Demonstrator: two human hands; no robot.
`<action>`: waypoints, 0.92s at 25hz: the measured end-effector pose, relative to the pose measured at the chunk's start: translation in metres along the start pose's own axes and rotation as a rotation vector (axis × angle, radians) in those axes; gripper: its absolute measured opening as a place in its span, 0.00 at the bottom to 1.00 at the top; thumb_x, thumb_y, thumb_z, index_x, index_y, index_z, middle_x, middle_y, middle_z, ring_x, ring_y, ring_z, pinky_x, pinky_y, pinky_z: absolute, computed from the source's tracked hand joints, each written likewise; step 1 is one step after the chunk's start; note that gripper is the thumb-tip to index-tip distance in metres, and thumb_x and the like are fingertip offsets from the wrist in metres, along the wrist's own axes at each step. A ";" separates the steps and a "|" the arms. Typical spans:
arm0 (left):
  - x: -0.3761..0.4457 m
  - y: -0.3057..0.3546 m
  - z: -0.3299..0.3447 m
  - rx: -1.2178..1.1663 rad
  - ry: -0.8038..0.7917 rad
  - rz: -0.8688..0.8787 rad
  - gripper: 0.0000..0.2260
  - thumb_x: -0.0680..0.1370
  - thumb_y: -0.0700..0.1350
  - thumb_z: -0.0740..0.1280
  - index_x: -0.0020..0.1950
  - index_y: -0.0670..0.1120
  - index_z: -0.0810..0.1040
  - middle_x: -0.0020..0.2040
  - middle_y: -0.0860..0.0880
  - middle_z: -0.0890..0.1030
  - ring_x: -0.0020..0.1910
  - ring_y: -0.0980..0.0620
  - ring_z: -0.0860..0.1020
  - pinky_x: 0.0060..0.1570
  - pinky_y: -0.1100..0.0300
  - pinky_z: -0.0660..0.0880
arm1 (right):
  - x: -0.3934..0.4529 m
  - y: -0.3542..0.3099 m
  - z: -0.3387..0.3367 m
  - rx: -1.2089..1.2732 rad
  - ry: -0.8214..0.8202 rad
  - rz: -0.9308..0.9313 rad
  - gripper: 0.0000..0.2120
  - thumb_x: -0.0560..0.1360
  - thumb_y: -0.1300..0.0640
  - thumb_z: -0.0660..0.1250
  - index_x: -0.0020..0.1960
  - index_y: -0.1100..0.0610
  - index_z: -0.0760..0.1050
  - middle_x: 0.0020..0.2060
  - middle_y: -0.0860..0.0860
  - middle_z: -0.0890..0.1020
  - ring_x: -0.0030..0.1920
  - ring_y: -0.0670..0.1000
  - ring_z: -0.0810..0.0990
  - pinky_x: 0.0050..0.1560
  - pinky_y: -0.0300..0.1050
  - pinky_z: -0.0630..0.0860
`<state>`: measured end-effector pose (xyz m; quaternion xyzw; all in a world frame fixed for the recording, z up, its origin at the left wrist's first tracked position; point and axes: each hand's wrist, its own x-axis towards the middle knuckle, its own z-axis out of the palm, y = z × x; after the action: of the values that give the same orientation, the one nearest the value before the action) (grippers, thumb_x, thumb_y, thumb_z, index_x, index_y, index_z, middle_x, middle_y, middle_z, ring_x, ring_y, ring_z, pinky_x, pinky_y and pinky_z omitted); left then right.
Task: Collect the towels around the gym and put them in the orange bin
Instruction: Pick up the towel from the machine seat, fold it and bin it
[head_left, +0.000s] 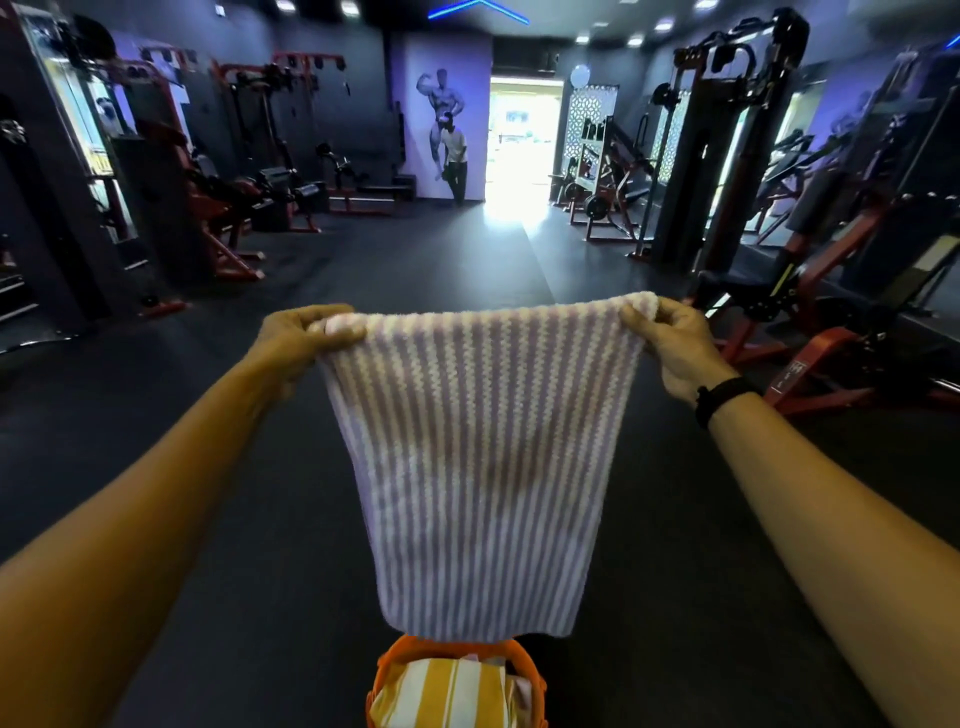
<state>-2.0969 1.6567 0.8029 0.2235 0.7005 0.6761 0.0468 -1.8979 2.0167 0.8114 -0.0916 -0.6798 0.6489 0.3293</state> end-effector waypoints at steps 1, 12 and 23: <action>0.001 -0.004 -0.009 0.279 -0.013 0.072 0.12 0.66 0.45 0.78 0.48 0.45 0.84 0.36 0.56 0.82 0.37 0.62 0.77 0.37 0.72 0.73 | -0.001 0.007 -0.004 -0.047 -0.004 -0.027 0.32 0.48 0.35 0.80 0.44 0.54 0.80 0.36 0.43 0.84 0.38 0.41 0.81 0.41 0.34 0.77; -0.006 -0.008 -0.017 0.803 -0.611 -0.009 0.35 0.55 0.73 0.73 0.40 0.42 0.80 0.33 0.51 0.76 0.35 0.55 0.72 0.39 0.58 0.69 | -0.018 0.010 -0.025 -0.304 -0.393 0.258 0.24 0.55 0.60 0.80 0.45 0.58 0.70 0.29 0.50 0.82 0.30 0.46 0.80 0.26 0.36 0.75; -0.035 -0.034 0.016 -0.015 -0.299 -0.409 0.47 0.42 0.60 0.83 0.59 0.49 0.74 0.54 0.46 0.82 0.51 0.49 0.80 0.45 0.52 0.78 | -0.021 0.038 -0.003 -0.148 -0.356 0.314 0.44 0.46 0.40 0.83 0.57 0.57 0.78 0.50 0.49 0.84 0.50 0.48 0.82 0.46 0.41 0.79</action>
<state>-2.0682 1.6591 0.7605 0.1740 0.7115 0.6172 0.2874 -1.8920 2.0126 0.7681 -0.1043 -0.7503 0.6464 0.0916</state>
